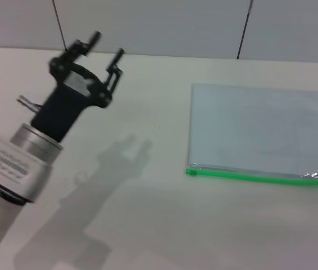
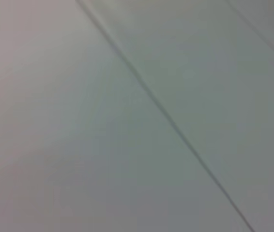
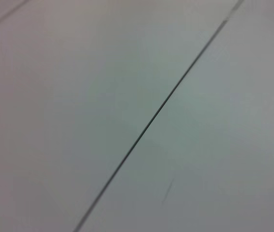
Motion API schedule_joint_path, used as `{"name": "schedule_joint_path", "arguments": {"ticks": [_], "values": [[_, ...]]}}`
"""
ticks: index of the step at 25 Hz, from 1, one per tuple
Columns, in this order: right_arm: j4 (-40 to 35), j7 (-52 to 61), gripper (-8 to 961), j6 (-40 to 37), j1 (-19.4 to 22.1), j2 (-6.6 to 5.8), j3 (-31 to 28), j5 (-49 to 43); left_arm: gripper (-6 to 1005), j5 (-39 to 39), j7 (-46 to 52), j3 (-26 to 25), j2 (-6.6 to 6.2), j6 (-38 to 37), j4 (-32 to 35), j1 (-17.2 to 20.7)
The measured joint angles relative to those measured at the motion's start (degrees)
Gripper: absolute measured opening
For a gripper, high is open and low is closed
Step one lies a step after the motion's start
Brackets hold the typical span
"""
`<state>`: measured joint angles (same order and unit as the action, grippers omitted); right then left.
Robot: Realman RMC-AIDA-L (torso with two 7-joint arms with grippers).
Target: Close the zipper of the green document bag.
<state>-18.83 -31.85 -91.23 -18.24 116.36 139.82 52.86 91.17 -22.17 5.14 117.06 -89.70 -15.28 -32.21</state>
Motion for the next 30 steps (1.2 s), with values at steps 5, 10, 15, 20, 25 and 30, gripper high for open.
{"name": "schedule_joint_path", "arguments": {"ticks": [5,10,15,20,25,30], "values": [[0.75,12.11,825,-1.12,-0.53,-0.16,0.26,-0.03,480,-7.55,11.44,-0.09,-0.10,-1.73,0.82,0.22],[1.67,22.33,883,-1.76,-1.46,-0.24,0.30,-0.01,572,-12.17,26.11,-0.13,-0.09,-1.76,3.62,0.93],[2.19,25.79,884,-3.18,-1.55,-0.26,0.57,-0.08,716,-12.58,33.49,-0.14,-0.21,-1.79,5.53,1.34],[2.23,25.91,881,-3.22,-1.55,-0.22,0.66,-0.08,775,-12.70,33.98,-0.14,-0.19,-1.48,5.61,1.30],[2.22,25.95,880,-2.80,-1.67,-0.19,1.19,-0.07,775,-12.74,34.07,-0.14,-0.09,-1.27,5.62,1.28],[2.19,25.97,880,-2.74,-1.90,-0.14,2.49,-0.05,775,-12.77,34.12,-0.14,-0.07,-1.27,5.51,1.32]]}}
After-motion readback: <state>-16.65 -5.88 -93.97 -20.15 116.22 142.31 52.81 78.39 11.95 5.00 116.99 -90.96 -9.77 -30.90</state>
